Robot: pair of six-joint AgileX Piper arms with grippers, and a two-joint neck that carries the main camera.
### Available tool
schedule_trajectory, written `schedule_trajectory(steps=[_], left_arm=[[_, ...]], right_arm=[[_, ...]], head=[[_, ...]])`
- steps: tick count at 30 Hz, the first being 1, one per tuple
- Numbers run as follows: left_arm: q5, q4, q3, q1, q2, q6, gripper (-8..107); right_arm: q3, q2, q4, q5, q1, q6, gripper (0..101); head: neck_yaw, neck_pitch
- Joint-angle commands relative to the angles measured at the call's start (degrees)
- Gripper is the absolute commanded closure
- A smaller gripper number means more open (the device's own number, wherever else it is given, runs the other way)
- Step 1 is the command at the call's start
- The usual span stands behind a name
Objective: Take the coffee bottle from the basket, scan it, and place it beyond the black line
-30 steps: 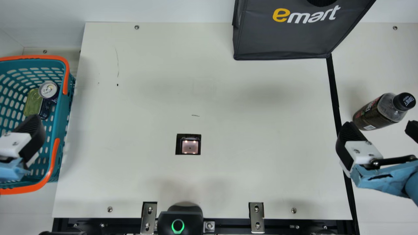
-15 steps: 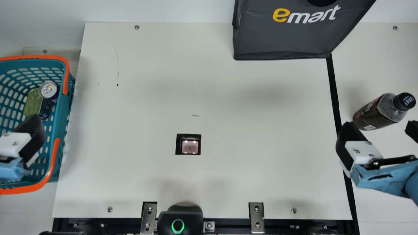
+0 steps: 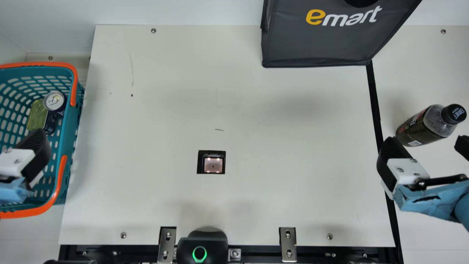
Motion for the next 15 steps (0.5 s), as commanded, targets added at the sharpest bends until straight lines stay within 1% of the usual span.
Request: schedule_trajectory(steps=[1, 15], left_arm=[[0.00, 0.00, 0.00, 0.00, 0.00, 0.00, 9], [0.00, 0.00, 0.00, 0.00, 0.00, 0.00, 9]], right_arm=[[0.00, 0.00, 0.00, 0.00, 0.00, 0.00, 10], [0.00, 0.00, 0.00, 0.00, 0.00, 0.00, 10]], head=[[0.18, -1.57], [0.18, -1.57]])
